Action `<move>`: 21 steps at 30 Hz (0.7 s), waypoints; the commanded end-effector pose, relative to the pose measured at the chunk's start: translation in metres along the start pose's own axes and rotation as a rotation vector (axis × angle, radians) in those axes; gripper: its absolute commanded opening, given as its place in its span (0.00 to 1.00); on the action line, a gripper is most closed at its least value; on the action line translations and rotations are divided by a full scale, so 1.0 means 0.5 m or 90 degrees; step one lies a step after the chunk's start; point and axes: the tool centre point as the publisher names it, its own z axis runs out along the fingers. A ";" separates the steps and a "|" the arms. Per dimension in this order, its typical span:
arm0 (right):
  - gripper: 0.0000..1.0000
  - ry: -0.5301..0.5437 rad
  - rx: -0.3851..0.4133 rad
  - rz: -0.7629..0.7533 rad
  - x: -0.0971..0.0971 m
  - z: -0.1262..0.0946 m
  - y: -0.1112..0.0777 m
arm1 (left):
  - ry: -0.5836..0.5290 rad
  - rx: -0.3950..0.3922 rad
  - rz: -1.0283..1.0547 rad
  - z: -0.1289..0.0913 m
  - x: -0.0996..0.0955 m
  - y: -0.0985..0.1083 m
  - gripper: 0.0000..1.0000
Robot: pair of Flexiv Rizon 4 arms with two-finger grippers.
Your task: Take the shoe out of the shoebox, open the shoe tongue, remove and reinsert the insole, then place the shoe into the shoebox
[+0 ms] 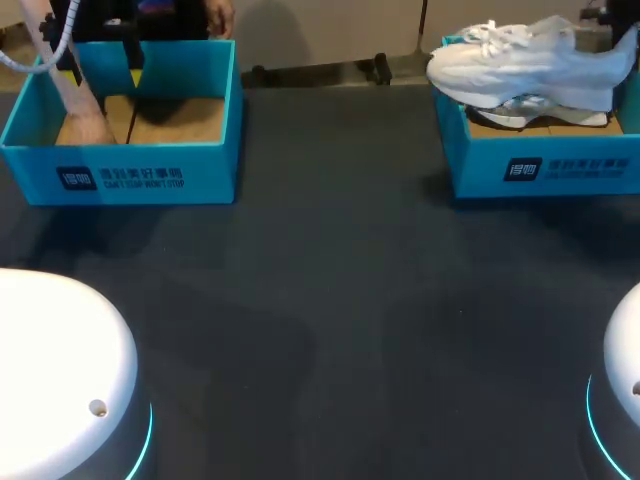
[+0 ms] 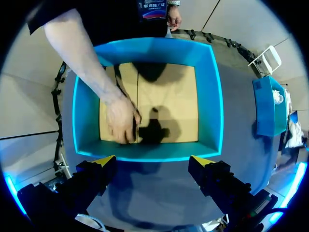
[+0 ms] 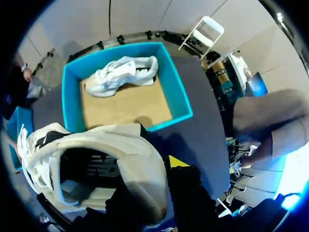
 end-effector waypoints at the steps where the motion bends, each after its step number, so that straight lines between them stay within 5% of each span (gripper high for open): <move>1: 0.00 0.006 -0.047 -0.013 0.030 -0.028 -0.101 | -0.001 0.000 0.000 -0.001 0.000 0.000 1.00; 21: 0.00 -0.023 -0.038 -0.004 0.223 -0.072 -0.383 | -0.001 0.000 0.000 -0.001 0.000 0.000 1.00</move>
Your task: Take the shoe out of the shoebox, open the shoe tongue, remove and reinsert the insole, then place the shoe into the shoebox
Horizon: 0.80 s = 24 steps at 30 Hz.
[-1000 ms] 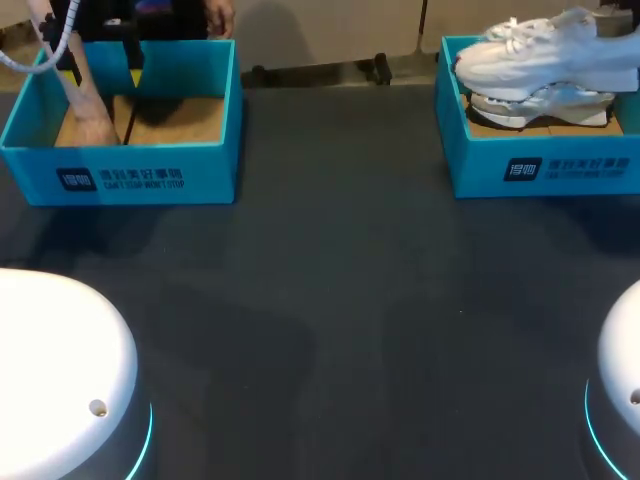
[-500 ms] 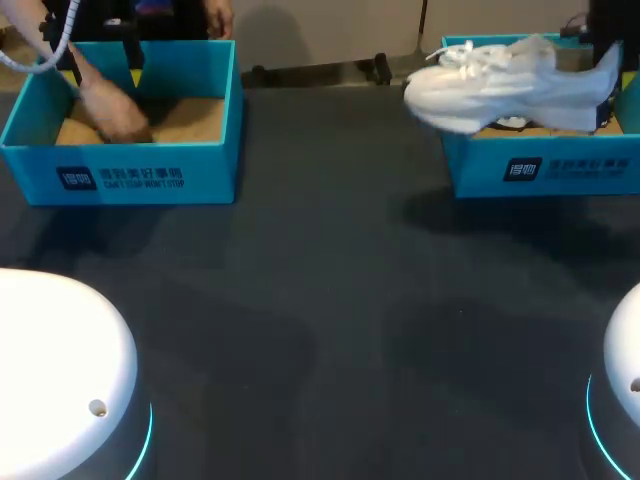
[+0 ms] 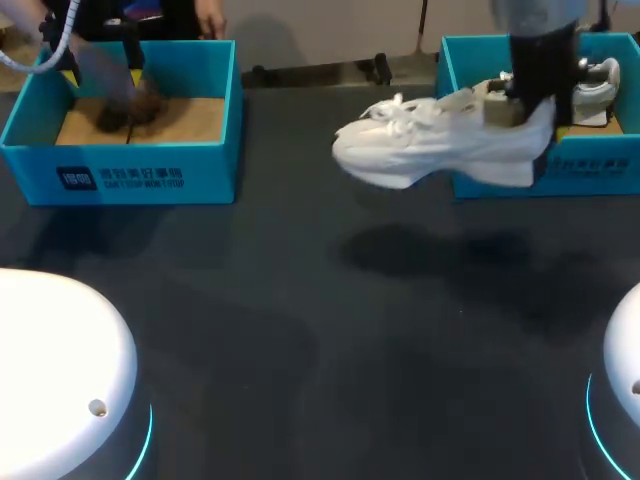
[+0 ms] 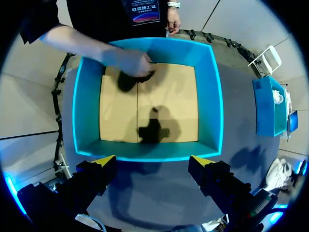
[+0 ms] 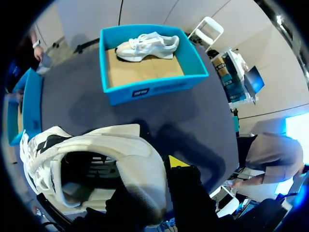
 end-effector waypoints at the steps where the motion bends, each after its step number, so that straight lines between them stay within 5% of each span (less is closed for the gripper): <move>1: 0.00 0.001 -0.023 0.006 0.031 -0.001 -0.064 | 0.000 0.000 0.000 -0.001 0.000 0.000 1.00; 15: 0.00 0.052 -0.021 -0.060 0.109 -0.012 -0.173 | 0.000 0.000 0.000 -0.001 0.000 0.000 1.00; 24: 0.00 0.060 -0.012 -0.066 0.112 -0.007 -0.176 | 0.000 0.000 0.000 -0.001 0.000 0.000 1.00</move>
